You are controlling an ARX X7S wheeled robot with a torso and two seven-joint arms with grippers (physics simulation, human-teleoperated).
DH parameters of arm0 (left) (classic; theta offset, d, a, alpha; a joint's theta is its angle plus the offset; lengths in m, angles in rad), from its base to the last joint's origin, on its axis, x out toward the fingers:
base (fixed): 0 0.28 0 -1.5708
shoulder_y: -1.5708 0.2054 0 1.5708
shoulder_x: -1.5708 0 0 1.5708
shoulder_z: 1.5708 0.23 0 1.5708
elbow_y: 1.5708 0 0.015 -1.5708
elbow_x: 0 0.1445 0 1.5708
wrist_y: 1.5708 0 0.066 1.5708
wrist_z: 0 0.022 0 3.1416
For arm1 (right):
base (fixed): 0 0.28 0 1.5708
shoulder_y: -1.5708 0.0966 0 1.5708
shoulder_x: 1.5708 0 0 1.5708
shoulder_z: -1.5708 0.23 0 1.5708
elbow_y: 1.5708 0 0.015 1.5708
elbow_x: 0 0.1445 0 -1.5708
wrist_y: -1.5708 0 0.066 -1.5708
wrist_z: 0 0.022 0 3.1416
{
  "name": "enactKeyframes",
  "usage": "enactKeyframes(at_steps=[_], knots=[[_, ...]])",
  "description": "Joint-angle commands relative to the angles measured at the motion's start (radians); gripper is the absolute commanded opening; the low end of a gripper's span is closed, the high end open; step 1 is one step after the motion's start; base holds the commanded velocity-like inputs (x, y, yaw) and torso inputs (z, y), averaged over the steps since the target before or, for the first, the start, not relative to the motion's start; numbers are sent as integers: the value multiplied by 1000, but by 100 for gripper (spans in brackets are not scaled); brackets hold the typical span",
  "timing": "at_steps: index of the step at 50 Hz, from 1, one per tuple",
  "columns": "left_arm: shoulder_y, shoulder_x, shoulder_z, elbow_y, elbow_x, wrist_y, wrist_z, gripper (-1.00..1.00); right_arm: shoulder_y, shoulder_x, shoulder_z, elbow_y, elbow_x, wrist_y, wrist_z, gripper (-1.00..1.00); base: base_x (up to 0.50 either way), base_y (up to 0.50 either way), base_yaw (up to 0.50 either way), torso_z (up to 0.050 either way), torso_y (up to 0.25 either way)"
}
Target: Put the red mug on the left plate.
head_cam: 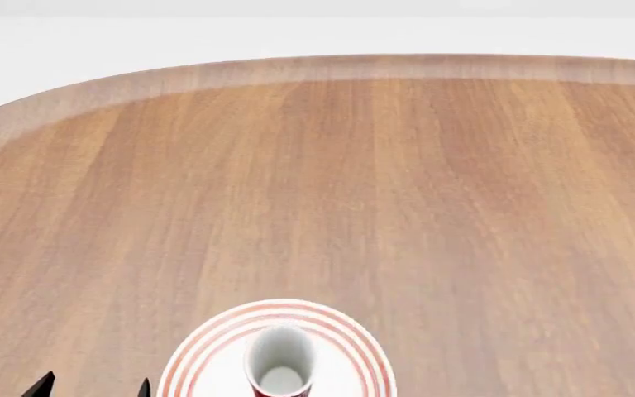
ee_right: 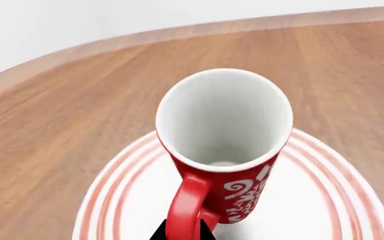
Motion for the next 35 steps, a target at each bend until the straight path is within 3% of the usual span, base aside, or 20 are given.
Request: enactKeyframes(at_steps=[1,18,19,35], knots=[[-1,-2,5,-1,1,2,-4,100,10,-12,-6,42,-16,-21,-8,-100,0,0,0,0,0],[0,-6,10,1,-2,3,-8,100,24,-17,-14,75,-11,-26,-7,-100,0,0,0,0,1],[0,-6,10,1,-3,3,-8,100,29,-18,-14,76,-9,-22,-7,100,0,0,0,0,0],[3,-13,12,15,-8,1,-15,100,21,-4,-22,46,3,-19,6,100,0,0,0,0,0]])
